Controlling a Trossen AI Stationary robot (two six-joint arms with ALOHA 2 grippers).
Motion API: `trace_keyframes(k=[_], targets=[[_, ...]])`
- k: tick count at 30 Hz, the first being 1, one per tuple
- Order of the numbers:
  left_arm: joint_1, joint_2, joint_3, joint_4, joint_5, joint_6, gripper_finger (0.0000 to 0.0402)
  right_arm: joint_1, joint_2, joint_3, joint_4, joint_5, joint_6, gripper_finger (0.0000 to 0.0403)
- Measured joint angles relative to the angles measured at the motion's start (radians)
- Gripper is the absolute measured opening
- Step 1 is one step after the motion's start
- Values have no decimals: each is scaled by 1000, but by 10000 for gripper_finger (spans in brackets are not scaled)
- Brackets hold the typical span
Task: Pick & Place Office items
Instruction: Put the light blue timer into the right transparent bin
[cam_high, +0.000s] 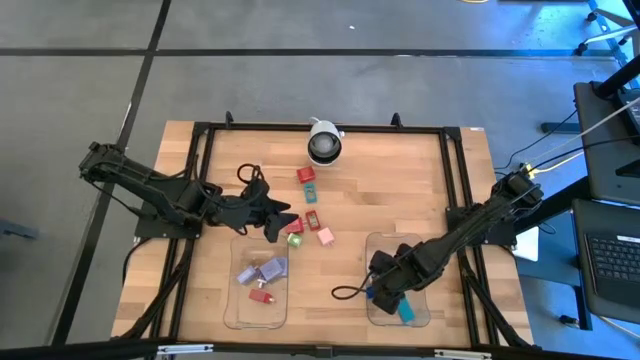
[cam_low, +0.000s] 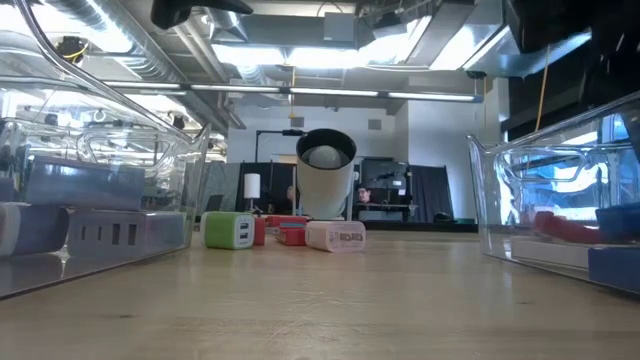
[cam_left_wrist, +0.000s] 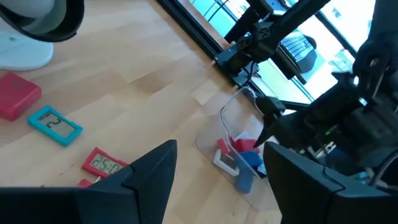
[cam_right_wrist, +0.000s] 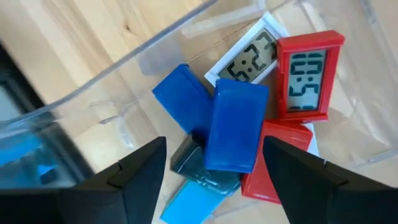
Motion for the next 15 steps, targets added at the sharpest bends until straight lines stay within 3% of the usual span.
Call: trace_keyframes(k=[7, 15], targets=[[0, 2, 0, -1, -20, 152, 237, 0, -124, 0, 1, 46, 43, 272], [82, 17, 0, -23, -49, 201, 266, 0, -284, 0, 10, 274, 175, 272]])
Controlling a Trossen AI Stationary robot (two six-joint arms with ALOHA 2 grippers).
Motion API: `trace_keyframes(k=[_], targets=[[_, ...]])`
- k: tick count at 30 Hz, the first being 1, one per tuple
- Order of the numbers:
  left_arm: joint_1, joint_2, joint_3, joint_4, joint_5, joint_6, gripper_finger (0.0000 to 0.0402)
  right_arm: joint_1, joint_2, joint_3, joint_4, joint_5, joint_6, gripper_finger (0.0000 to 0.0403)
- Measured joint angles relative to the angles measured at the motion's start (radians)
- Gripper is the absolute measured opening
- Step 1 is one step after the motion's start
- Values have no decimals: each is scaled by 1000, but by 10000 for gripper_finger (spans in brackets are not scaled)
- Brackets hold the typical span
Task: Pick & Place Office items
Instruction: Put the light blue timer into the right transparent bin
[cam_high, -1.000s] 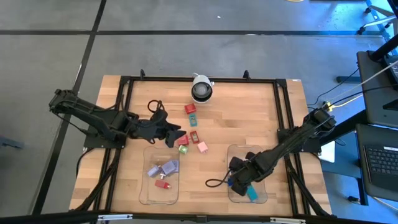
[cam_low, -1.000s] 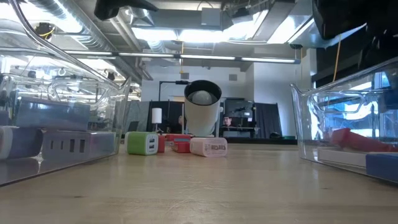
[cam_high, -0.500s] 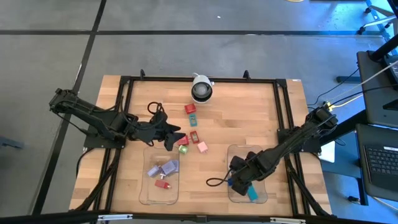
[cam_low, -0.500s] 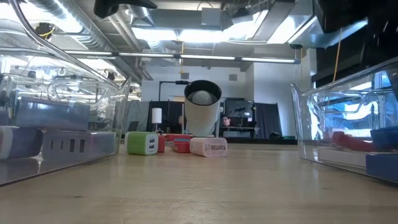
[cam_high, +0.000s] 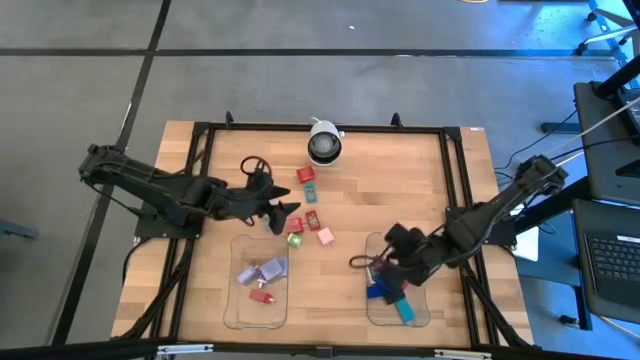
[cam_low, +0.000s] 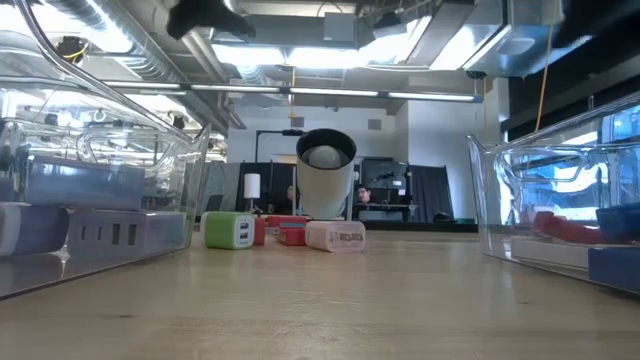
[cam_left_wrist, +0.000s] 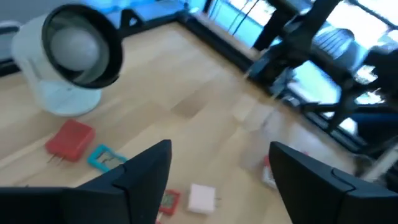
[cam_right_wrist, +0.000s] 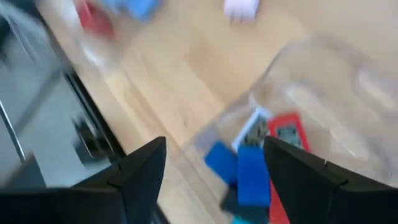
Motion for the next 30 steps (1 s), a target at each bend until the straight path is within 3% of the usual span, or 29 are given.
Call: trace_keyframes(k=[4, 7, 13, 17, 21, 30], targets=[[67, 48, 0, -7, 82, 11, 294, -8, -58, 0, 5, 159, 8, 272], [103, 104, 0, -6, 163, 157, 306, -25, -83, 0, 5, 235, 3, 272], [149, 209, 0, -11, 245, 597, 306, -52, -92, 0, 5, 250, -18, 272], [187, 284, 0, -15, 243, 726, 308, -66, -87, 0, 5, 254, -18, 272], [233, 366, 0, -11, 252, 587, 307, -77, -87, 0, 5, 300, 16, 272], [333, 482, 0, -17, 248, -151, 307, -106, -87, 0, 5, 321, 55, 272]])
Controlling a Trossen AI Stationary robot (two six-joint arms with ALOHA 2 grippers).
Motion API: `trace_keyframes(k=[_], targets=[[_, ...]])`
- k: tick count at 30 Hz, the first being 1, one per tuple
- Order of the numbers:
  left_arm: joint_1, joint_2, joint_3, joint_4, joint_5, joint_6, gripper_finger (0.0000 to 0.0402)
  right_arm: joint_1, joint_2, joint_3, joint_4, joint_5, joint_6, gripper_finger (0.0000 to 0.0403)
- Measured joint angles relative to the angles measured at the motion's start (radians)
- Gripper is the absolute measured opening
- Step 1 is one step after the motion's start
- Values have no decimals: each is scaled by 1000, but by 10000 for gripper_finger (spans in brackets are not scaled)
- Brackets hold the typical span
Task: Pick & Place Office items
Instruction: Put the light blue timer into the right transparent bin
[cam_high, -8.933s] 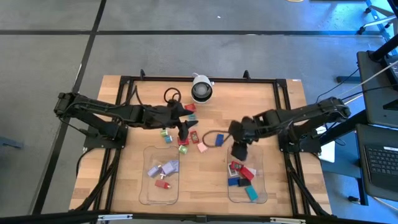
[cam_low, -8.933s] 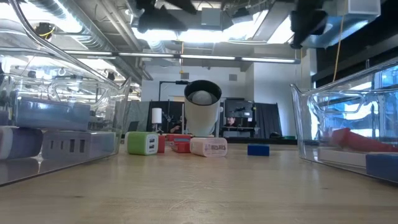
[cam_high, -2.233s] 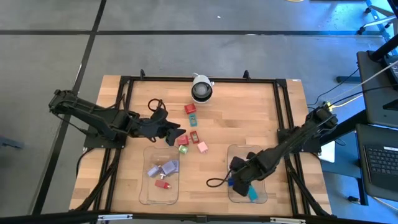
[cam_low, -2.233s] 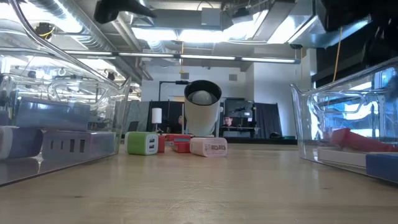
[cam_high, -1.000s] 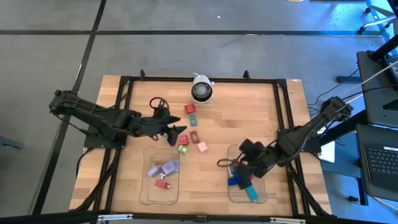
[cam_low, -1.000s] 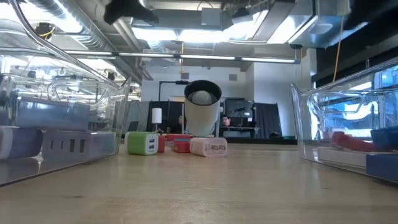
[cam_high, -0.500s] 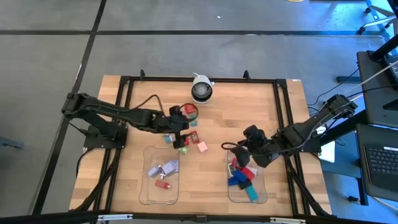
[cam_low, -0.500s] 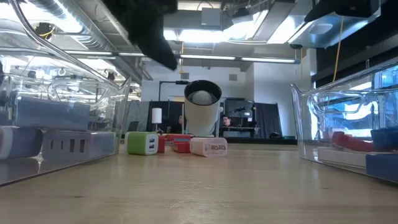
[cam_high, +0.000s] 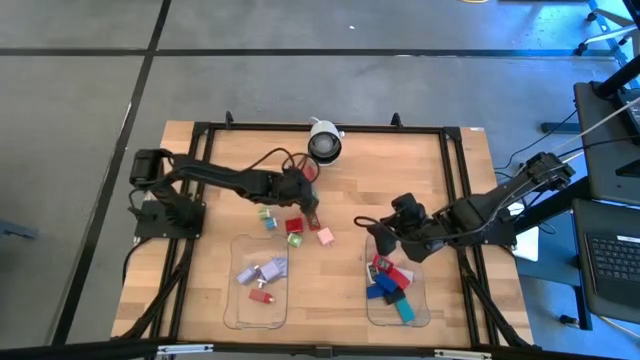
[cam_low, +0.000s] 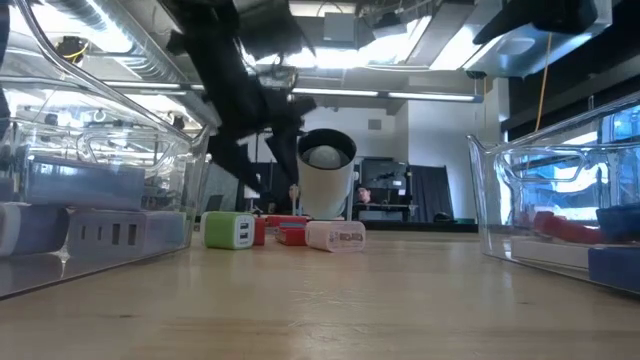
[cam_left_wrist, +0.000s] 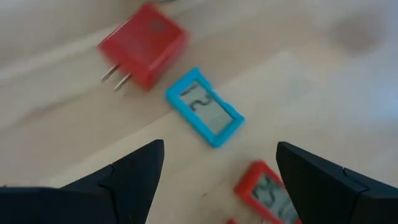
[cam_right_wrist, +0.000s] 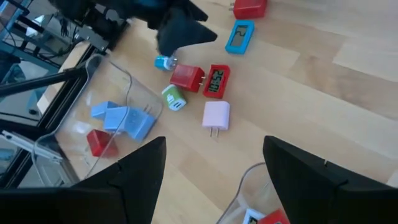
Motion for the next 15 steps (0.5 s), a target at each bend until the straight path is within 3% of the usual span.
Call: trace_keyframes(k=[5, 10, 15], targets=[[43, 43, 0, 6, 8, -165, 306, -19, 0, 0, 0, 0, -12, 272], [66, 88, 0, 99, 75, -179, 306, -29, 0, 0, 0, -1, -27, 272], [66, 140, 0, 154, 46, -195, 306, -29, 0, 0, 0, -19, -54, 272]])
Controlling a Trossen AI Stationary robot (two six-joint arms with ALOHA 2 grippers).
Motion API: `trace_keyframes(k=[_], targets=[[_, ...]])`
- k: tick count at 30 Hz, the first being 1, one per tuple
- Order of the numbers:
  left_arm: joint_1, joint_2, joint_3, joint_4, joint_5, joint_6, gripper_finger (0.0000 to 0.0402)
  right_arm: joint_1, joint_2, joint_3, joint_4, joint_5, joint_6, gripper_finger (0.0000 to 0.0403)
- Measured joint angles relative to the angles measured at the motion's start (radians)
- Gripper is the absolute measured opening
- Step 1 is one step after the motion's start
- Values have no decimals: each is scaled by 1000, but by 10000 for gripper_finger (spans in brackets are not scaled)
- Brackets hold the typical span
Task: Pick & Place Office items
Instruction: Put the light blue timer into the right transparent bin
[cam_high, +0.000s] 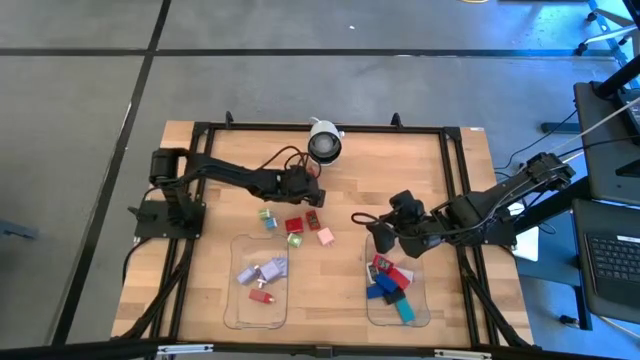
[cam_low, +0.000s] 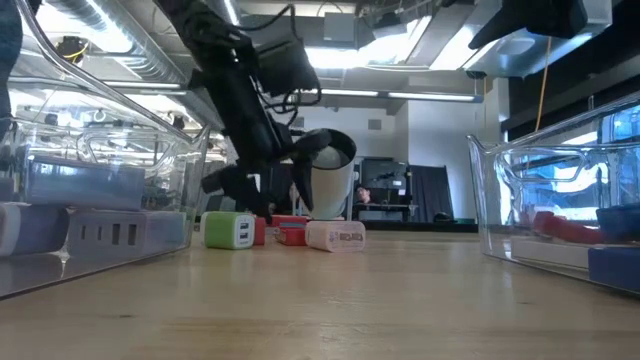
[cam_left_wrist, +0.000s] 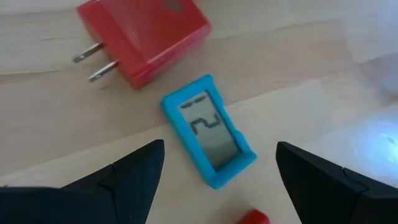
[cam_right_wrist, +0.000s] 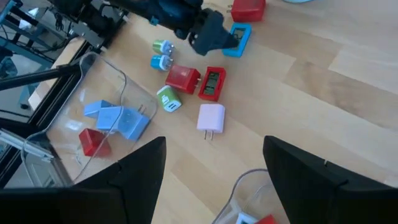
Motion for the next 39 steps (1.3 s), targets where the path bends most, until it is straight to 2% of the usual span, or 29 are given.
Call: trace_keyframes(k=[7, 14, 21, 26, 30, 36, 39], targets=[[-1, 75, 1, 55, -98, -46, 306, 0, 0, 0, 0, -30, -33, 272], [-11, 111, 3, 78, -210, 83, 302, 0, 0, 0, 0, -79, -83, 272], [-5, 112, 1, 26, -273, 70, 258, 0, 0, 0, 0, -90, -124, 272], [0, 109, 2, 15, -231, 75, 217, 0, 0, 0, -1, -91, -152, 272], [-4, 100, 0, 71, -161, 226, 205, 0, 0, 0, -1, -91, -155, 272], [0, 50, -2, 32, -19, 530, 234, 0, 1, 0, -3, -113, -153, 272], [8, 15, -2, -19, 39, 586, 258, 0, 1, 0, -1, -116, -149, 272]])
